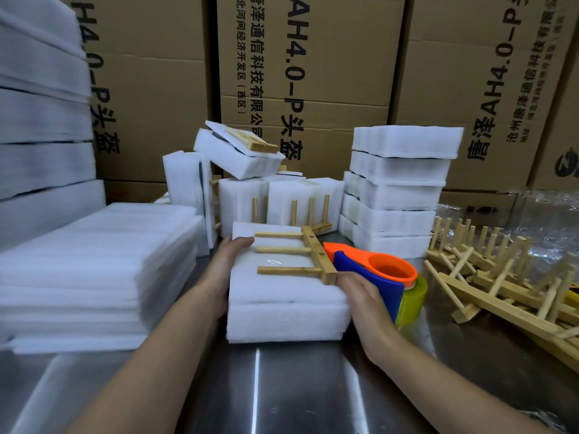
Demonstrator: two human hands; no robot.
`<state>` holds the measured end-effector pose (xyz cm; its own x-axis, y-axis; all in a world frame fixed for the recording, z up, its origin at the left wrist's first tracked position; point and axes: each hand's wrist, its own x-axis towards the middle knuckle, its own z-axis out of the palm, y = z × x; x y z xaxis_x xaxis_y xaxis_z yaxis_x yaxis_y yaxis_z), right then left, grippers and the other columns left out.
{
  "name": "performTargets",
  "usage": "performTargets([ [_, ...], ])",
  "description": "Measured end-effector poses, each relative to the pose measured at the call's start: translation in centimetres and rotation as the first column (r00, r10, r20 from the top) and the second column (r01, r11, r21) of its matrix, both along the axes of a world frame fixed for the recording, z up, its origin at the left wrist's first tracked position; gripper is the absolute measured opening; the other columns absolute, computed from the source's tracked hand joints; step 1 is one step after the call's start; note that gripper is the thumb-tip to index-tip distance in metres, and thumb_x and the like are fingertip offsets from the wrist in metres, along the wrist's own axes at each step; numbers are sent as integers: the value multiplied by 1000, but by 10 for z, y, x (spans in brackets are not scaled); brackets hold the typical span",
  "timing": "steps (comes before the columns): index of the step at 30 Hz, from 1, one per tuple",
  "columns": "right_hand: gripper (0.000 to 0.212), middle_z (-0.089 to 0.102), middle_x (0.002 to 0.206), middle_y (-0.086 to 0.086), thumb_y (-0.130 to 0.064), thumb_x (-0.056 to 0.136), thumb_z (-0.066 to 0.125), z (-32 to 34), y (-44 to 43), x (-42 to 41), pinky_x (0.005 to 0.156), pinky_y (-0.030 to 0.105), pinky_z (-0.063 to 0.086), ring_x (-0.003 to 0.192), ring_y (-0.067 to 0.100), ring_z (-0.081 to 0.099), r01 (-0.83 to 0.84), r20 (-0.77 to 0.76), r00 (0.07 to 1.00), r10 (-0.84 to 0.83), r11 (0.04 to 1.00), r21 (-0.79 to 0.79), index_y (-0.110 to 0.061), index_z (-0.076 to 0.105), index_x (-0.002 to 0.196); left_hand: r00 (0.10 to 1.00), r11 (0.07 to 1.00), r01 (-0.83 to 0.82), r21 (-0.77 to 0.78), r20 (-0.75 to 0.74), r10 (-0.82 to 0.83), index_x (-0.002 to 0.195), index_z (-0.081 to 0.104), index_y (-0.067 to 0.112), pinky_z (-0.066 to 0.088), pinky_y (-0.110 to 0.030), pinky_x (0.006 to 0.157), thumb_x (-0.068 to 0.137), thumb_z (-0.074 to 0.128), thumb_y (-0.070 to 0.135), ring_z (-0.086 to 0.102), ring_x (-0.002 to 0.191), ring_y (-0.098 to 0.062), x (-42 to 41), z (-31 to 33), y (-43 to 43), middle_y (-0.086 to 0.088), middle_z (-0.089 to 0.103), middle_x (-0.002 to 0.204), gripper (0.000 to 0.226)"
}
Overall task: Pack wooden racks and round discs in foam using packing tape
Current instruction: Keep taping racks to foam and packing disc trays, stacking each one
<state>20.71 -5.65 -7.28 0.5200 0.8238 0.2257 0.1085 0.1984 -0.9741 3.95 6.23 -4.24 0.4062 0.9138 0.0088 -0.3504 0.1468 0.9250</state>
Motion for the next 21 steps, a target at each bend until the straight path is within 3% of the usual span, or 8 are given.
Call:
performTargets([
  [3, 21, 71, 79, 1, -25, 85, 54, 0, -1, 0, 65, 25, 47, 72, 8, 62, -37, 7, 999, 37, 999, 13, -12, 70, 84, 997, 994, 7, 110, 74, -15, 121, 56, 15, 53, -26, 50, 90, 46, 9, 70, 66, -21, 3, 5, 0, -7, 72, 83, 32],
  [5, 32, 72, 82, 3, -35, 72, 54, 2, -2, -1, 67, 26, 47, 75, 10, 62, -54, 13, 998, 54, 998, 18, -10, 70, 85, 996, 989, 9, 146, 90, -22, 116, 56, 16, 51, -22, 46, 91, 43, 5, 69, 60, -17, 3, 8, 1, -3, 72, 75, 30],
  [7, 36, 71, 82, 7, -38, 72, 56, 4, -3, -2, 70, 29, 45, 76, 13, 61, -73, 0, 997, 73, 997, 28, -7, 69, 83, 995, 988, 32, 152, 89, -45, 119, 56, 18, 52, -22, 48, 90, 43, 4, 70, 63, -18, 0, 9, 3, -3, 72, 81, 34],
  [10, 51, 65, 94, 24, -45, 77, 63, 8, -4, -5, 79, 40, 45, 82, 20, 58, -83, -43, 995, 85, 995, 57, 4, 63, 93, 993, 986, 76, 150, 81, -89, 125, 53, 19, 55, -28, 62, 90, 42, 3, 68, 74, -23, -6, 11, 8, -7, 69, 97, 40],
  [12, 59, 60, 90, 26, -48, 79, 64, 9, -3, -7, 84, 47, 47, 84, 22, 56, -73, -49, 996, 75, 996, 52, 9, 55, 95, 990, 986, 100, 135, 91, -112, 125, 52, 20, 53, -31, 71, 91, 41, 2, 66, 80, -25, -7, 11, 11, -8, 68, 99, 40],
  [15, 34, 57, 85, 12, -40, 89, 58, 6, 0, -10, 79, 41, 45, 83, 24, 56, -47, -48, 998, 50, 997, 63, -9, 50, 76, 981, 984, 139, 113, 117, -152, 125, 52, 20, 57, -28, 66, 91, 41, 3, 70, 78, -23, -7, 9, 14, -3, 73, 93, 40],
  [18, 27, 62, 107, 13, -39, 92, 54, 4, 1, -13, 84, 37, 49, 98, 25, 61, -36, -90, 995, 41, 998, 60, -13, 54, 96, 970, 983, 163, 91, 170, -176, 126, 52, 20, 58, -29, 60, 90, 41, 4, 72, 80, -23, -7, 5, 14, -2, 74, 95, 41],
  [21, 26, 72, 104, -2, -39, 94, 50, 6, -2, -16, 73, 26, 54, 94, 13, 68, -156, -203, 964, 170, 984, 84, -25, 59, 113, 954, 977, 196, 86, 211, -210, 128, 51, 20, 57, -29, 58, 88, 42, 4, 72, 83, -25, -8, 5, 13, -4, 74, 97, 44],
])
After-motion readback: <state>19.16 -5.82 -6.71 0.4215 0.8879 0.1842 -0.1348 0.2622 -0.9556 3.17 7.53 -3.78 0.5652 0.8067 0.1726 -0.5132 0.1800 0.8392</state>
